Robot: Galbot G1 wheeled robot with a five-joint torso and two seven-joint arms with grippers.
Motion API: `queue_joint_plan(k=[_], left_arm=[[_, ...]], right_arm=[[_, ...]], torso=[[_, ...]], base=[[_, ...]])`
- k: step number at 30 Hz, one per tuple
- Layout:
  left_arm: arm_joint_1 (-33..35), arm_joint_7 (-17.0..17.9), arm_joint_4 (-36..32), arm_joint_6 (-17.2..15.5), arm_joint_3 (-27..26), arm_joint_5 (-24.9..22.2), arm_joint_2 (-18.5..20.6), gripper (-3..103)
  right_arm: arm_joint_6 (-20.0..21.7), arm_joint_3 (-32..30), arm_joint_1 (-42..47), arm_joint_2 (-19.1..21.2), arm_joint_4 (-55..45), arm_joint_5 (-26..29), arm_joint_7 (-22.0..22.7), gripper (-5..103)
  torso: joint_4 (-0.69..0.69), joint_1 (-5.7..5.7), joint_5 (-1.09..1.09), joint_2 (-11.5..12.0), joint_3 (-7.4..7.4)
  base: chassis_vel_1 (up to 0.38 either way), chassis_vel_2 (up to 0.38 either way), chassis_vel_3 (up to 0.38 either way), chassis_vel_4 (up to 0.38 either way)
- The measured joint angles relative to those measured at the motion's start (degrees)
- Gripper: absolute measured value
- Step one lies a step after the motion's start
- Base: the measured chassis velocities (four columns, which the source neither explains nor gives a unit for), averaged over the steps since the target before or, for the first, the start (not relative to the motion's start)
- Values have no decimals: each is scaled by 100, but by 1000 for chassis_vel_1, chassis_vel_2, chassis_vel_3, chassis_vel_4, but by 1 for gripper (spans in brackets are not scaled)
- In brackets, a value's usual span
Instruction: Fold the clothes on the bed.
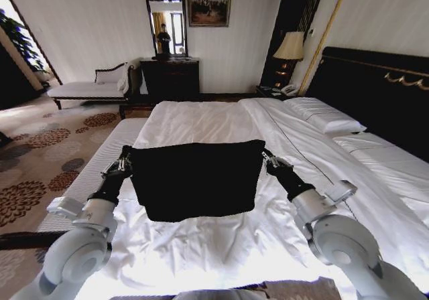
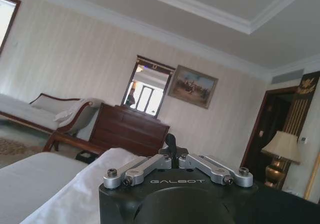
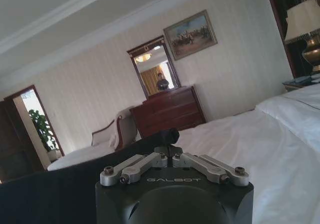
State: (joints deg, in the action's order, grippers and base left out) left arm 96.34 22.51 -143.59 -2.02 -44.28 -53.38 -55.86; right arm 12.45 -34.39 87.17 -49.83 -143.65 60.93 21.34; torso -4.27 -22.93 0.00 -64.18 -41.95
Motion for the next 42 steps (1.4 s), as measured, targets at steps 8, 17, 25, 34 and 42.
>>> queue_joint_plan(k=[8,17,25,34,42], left_arm=[[1094,-65,-3,108,173,747,-409,1],[-51,221,411,-114,1056,845,-543,1],[-1573,278,1909,-175,1994,771,-455,1],[-3651,211,3931,-163,2966,326,-361,1],[-5130,-50,5779,13,3845,360,-739,1]], right_arm=[[85,116,511,-220,14,41,106,0],[93,863,-543,-124,249,204,273,0],[80,1850,-2107,-152,1772,566,261,0],[-26,2936,-3551,-370,3533,670,102,0],[-193,3266,-4272,-633,4813,475,-172,0]], torso=[[1,1,-1,0,0],[1,-4,-3,1,-2],[3,-3,-1,2,-3],[2,-3,1,2,-3],[3,-3,0,3,-3]], base=[[0,0,0,0],[0,0,0,0],[0,0,0,0],[0,0,0,0],[0,0,0,0]])
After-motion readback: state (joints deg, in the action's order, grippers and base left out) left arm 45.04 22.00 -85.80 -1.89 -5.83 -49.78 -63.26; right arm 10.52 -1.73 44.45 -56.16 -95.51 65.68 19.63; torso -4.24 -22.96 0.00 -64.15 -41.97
